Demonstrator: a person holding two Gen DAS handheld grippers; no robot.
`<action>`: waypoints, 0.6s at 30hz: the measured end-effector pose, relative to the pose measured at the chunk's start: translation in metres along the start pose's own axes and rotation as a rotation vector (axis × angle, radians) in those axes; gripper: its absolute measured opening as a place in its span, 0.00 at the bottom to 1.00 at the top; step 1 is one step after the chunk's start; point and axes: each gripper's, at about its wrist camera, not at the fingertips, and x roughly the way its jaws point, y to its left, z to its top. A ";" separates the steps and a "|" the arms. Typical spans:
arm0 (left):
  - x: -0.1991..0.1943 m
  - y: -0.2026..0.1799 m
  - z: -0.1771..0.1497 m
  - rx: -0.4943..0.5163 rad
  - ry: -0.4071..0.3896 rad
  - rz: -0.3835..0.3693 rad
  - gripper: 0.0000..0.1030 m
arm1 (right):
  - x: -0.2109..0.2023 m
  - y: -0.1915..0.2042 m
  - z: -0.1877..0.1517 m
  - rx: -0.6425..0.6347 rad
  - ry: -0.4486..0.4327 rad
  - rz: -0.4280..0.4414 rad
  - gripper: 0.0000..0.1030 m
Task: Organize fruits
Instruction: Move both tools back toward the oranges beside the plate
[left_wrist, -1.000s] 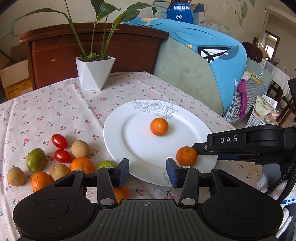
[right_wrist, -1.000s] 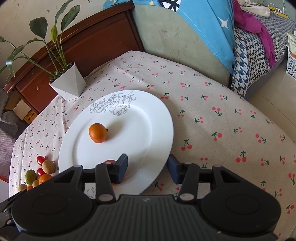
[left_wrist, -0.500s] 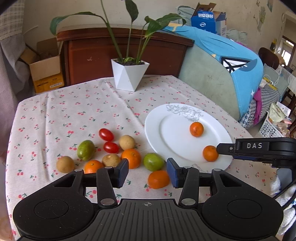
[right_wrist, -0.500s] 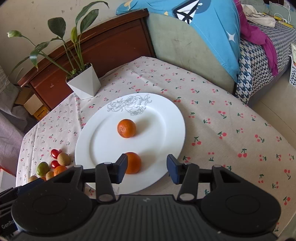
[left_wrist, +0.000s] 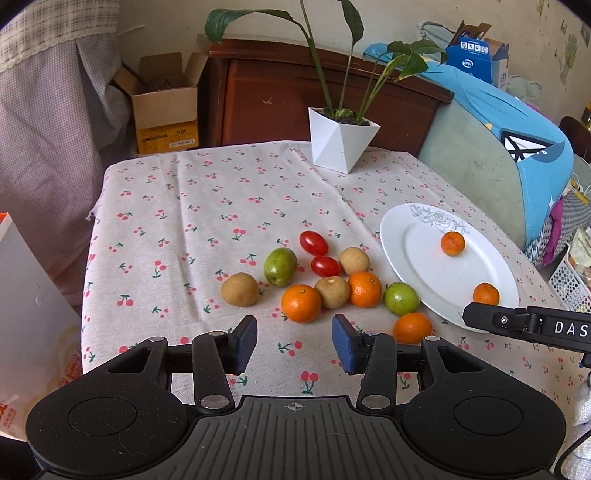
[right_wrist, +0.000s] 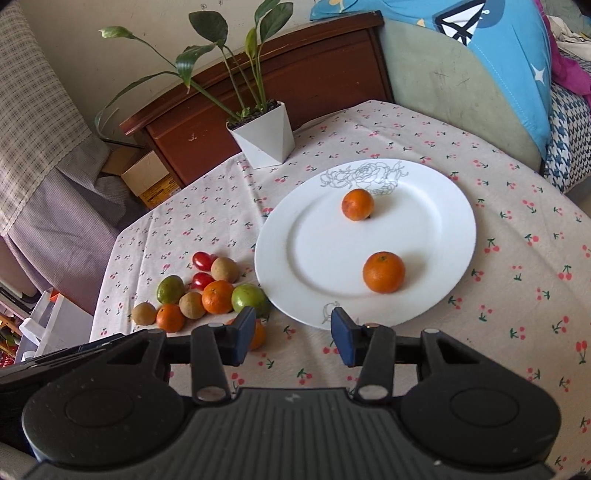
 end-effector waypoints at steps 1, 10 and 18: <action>0.000 0.002 0.000 -0.004 -0.001 0.001 0.41 | 0.002 0.004 -0.002 -0.010 0.006 0.008 0.44; 0.008 0.011 -0.001 -0.024 -0.017 -0.013 0.41 | 0.019 0.026 -0.009 -0.076 0.043 0.040 0.43; 0.022 0.000 -0.003 0.013 -0.034 -0.038 0.39 | 0.032 0.029 -0.012 -0.089 0.069 0.031 0.40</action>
